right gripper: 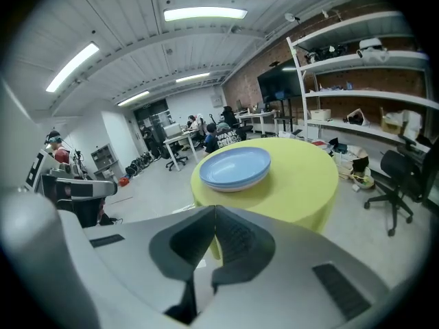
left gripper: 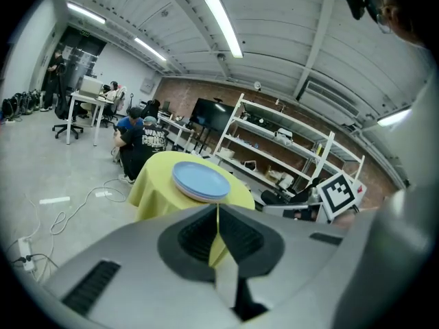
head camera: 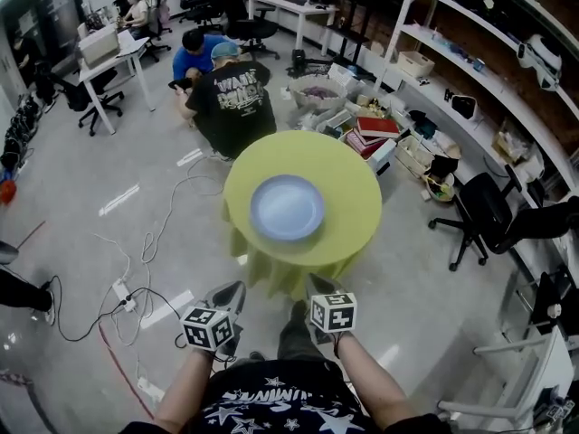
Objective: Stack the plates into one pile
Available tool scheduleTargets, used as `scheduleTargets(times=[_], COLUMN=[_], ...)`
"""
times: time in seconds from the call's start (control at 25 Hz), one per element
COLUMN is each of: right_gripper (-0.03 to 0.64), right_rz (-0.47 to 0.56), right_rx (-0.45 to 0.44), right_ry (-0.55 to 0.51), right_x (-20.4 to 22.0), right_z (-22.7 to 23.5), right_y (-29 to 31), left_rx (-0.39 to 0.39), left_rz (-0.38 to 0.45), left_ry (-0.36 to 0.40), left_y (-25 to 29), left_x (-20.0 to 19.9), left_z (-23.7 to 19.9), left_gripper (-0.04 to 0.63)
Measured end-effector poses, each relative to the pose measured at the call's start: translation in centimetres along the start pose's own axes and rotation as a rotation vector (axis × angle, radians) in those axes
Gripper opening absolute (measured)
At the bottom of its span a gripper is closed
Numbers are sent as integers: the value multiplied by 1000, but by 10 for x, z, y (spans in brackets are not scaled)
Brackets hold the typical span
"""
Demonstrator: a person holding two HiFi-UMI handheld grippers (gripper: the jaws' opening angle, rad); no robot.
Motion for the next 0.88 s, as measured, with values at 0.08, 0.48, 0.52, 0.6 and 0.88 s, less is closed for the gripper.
scheduleTargets(times=[0.08, 0.48, 0.52, 0.6, 0.88], right_gripper=[15, 14, 14, 14, 14], right_rz=[6, 48, 53, 57, 67], right_rx=[5, -16, -19, -21, -16], right_ry=[-5, -12, -12, -14, -4], right_x=[8, 37, 38, 40, 44], right_z=[-8, -45, -46, -49, -53], right_y=[-6, -27, -29, -31, -29], left_rx=[12, 44, 46, 48, 52], left_rz=[2, 1, 4, 10, 25], left_ry=[10, 60, 72, 94, 114], left_y=[-9, -43, -45, -48, -51], left_x=[4, 23, 22, 21, 20], left_z=[4, 10, 11, 13, 11], left_gripper=[20, 20, 20, 20, 20])
Point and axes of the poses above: the fingertips, and each gripper's own axes: y forward along the fingers, z to its right, x out of its underside, the point moved 3 cm from there along -y, backward along the fingers, and after that the axes turned 7 degrees about -z, right-handed, at the moved point
